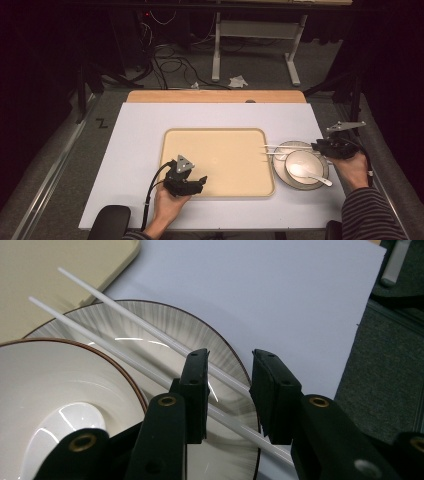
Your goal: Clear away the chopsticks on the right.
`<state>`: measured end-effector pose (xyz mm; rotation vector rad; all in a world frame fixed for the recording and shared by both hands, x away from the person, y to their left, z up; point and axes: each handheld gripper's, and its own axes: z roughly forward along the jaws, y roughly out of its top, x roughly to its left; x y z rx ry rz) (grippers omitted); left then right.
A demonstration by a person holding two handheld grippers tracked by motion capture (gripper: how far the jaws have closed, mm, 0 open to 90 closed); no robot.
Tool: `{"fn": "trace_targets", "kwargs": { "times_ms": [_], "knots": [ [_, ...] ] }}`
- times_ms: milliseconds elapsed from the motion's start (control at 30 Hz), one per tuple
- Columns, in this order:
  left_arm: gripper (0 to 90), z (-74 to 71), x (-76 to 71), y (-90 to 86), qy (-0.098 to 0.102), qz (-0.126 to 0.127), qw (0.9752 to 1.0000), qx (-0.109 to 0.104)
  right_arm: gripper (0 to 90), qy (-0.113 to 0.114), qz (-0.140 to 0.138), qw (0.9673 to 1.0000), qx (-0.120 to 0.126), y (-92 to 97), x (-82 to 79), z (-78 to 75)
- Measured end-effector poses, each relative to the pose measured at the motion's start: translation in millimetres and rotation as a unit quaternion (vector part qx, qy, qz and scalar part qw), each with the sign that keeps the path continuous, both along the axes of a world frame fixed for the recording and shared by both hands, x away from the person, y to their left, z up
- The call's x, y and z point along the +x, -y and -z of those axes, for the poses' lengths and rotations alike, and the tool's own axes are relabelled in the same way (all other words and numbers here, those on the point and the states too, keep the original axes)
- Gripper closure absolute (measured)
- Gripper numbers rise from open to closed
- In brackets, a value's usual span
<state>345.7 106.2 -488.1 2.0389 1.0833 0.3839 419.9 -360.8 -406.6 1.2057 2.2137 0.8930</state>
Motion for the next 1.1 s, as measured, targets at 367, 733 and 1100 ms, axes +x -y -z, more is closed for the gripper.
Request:
{"fn": "trace_targets", "kwargs": {
  "times_ms": [367, 733, 1100],
  "knots": [
    [32.4, 1.5, -3.4, -6.3, -0.004, -0.015, 0.9999, -0.001, 70.2, -0.048, 0.0, 0.9985, -0.025, 8.3, 27.6, 19.3],
    [32.4, 2.3, -5.0, -8.9, -0.004, -0.02, 0.9998, -0.001, 72.4, -0.074, -0.008, 0.9962, -0.046, 3.9, 44.1, 35.4],
    [32.4, 2.3, -8.9, -14.0, -0.003, -0.032, 0.9995, 0.001, 74.8, -0.098, -0.023, 0.9925, -0.07, 1.5, 54.4, 42.1]
  ]
}}
